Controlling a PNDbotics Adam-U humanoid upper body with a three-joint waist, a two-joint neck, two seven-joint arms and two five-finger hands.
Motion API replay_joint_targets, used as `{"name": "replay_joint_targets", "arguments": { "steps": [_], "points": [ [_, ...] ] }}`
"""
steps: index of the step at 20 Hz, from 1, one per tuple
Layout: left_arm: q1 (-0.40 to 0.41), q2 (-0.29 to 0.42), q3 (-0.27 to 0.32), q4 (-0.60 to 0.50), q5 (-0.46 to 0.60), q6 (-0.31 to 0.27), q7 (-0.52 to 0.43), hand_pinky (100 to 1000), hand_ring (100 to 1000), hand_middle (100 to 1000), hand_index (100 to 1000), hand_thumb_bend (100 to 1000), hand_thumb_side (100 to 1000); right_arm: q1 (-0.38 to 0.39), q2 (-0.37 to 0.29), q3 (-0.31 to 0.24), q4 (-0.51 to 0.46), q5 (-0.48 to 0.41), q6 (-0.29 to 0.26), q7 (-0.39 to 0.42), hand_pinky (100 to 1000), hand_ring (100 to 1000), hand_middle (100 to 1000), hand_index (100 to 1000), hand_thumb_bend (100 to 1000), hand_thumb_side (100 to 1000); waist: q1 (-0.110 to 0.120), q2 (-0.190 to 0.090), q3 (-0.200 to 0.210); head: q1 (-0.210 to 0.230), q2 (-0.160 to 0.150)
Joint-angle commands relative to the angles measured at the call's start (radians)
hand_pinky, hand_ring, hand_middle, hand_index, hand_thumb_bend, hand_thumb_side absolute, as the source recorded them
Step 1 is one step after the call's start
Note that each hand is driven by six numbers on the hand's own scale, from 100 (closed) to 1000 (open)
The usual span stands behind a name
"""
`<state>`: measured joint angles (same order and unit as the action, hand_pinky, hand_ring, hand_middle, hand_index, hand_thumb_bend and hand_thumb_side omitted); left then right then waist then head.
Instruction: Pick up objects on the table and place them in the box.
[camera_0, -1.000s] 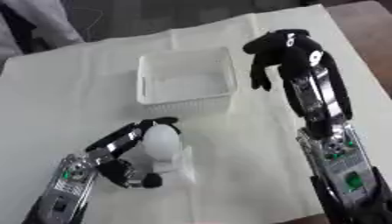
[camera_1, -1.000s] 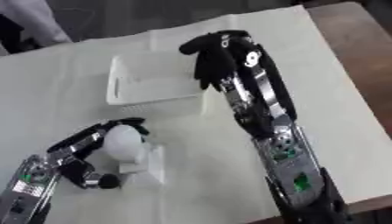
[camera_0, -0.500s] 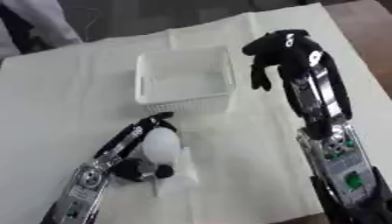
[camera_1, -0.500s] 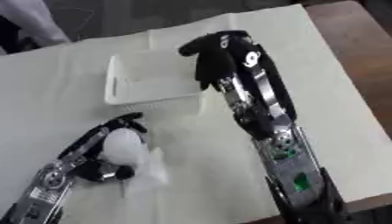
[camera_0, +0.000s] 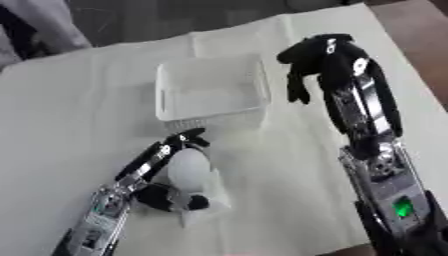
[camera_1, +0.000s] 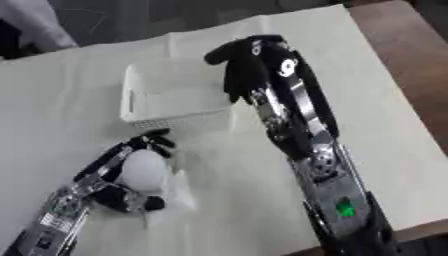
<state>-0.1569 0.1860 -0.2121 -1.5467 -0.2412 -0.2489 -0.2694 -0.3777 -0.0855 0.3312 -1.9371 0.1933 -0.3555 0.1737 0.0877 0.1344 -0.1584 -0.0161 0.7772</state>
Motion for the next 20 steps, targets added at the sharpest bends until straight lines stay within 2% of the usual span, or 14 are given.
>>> {"name": "replay_joint_targets", "arguments": {
  "steps": [1,2,6,8,11,16,20],
  "points": [
    [-0.011,0.001,-0.014,0.004,0.076,0.052,0.121,107,288,304,445,142,507,-0.002,0.012,-0.005,-0.009,0.000,0.002,0.001,100,280,348,661,100,892,-0.002,-0.011,-0.002,0.008,-0.007],
    [-0.011,0.001,-0.017,0.007,0.103,0.070,0.158,100,257,273,419,100,488,-0.001,0.012,-0.005,-0.009,0.001,0.003,0.001,100,280,347,661,100,891,-0.002,-0.011,-0.002,0.008,-0.007],
    [-0.011,0.001,-0.028,0.002,0.170,0.108,0.227,100,191,184,342,100,458,0.000,0.013,-0.006,-0.007,0.002,0.003,0.002,100,279,343,657,100,889,-0.001,-0.011,-0.002,0.008,-0.007],
    [-0.010,0.001,-0.025,-0.002,0.190,0.114,0.249,100,100,100,268,100,425,0.001,0.014,-0.007,-0.007,0.003,0.003,0.002,100,279,341,656,100,892,-0.001,-0.010,-0.001,0.007,-0.007],
    [-0.010,0.001,-0.014,-0.012,0.220,0.115,0.289,100,100,100,230,100,419,0.001,0.014,-0.008,-0.007,0.004,0.003,0.001,100,278,338,654,100,891,-0.002,-0.010,0.000,0.007,-0.007],
    [-0.010,0.013,0.028,-0.079,0.285,0.108,0.337,100,100,100,234,100,423,0.003,0.013,-0.010,-0.005,0.006,0.003,0.000,100,278,335,651,100,891,-0.004,-0.011,0.007,0.001,-0.007],
    [-0.017,0.070,0.077,-0.169,0.368,0.122,0.366,100,100,100,238,100,428,0.006,0.012,-0.012,-0.002,0.009,0.003,-0.001,100,278,334,650,100,891,-0.004,-0.016,0.014,-0.008,-0.007]
  ]
}}
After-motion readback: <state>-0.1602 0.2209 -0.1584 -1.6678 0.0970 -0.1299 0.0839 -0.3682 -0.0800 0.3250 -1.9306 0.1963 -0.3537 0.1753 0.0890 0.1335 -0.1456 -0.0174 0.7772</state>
